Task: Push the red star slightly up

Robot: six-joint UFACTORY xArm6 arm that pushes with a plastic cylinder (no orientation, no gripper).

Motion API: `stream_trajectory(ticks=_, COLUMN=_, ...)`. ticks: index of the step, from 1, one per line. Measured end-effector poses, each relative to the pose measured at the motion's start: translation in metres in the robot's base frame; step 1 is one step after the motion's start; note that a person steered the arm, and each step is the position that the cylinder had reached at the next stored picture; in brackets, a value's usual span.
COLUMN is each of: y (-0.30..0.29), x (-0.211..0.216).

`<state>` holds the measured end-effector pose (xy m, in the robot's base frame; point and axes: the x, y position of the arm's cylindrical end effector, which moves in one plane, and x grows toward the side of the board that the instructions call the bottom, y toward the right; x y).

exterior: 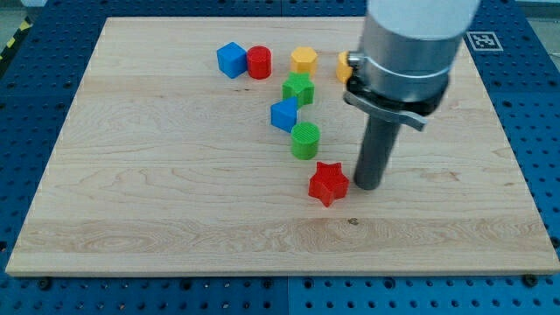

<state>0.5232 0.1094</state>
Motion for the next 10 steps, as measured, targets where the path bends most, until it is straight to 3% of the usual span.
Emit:
stream_trajectory(ticks=1, y=0.005, x=0.033)
stream_trajectory(ticks=3, y=-0.072, x=0.048)
stream_trajectory(ticks=8, y=-0.072, x=0.024)
stream_trajectory(ticks=10, y=-0.057, x=0.079)
